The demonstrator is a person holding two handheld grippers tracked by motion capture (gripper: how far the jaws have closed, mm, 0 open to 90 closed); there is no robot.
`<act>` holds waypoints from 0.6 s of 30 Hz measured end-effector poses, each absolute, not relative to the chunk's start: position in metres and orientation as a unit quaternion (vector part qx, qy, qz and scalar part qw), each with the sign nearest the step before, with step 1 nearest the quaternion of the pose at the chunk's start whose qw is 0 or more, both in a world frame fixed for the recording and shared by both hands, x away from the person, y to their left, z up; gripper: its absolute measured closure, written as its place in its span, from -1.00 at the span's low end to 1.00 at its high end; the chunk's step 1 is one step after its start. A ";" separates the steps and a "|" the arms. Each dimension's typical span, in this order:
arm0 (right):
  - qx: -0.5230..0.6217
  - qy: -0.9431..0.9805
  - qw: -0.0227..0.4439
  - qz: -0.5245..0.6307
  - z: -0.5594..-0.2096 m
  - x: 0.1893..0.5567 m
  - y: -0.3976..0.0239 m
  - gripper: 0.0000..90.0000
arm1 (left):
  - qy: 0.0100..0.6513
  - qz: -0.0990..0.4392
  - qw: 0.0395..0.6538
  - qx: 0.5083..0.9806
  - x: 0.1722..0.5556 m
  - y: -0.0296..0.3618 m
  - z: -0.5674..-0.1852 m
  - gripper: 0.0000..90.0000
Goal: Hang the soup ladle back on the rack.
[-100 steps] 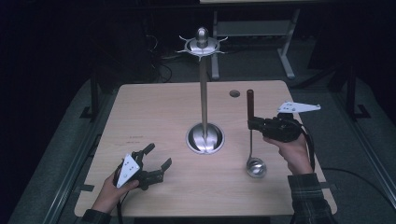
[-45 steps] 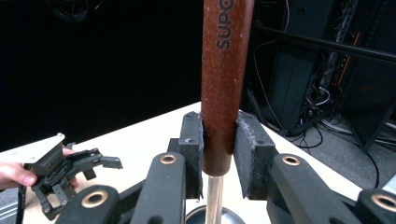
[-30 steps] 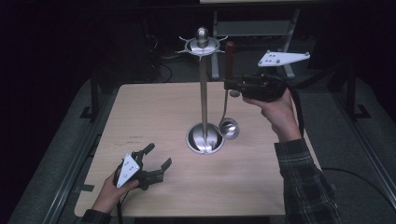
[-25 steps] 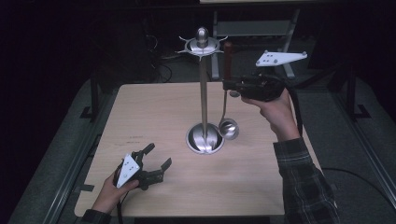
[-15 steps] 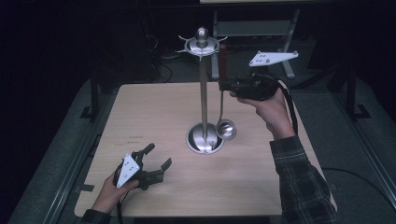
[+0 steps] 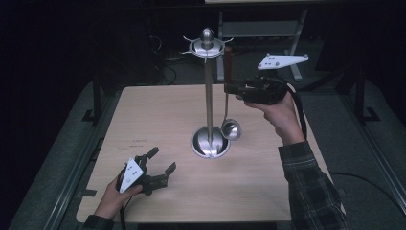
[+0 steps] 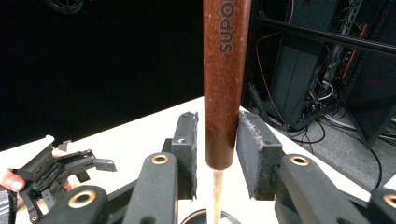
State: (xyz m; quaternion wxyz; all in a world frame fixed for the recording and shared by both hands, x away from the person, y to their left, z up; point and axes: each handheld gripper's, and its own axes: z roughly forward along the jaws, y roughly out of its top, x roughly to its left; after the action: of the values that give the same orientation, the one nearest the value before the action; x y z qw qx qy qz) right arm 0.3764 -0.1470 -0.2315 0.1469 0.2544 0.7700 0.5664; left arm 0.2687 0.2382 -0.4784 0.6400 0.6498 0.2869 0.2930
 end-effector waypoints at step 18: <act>0.264 0.780 0.142 0.549 -0.247 0.369 -0.151 0.00 | 0.287 0.295 0.640 0.649 0.269 0.238 -0.478 -0.69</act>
State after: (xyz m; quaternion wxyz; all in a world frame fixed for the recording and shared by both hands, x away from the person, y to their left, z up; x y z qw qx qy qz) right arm 0.3692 -0.1513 -0.2469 0.1421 0.2644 0.7800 0.5491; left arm 0.2686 0.2383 -0.4785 0.6399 0.6493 0.2867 0.2946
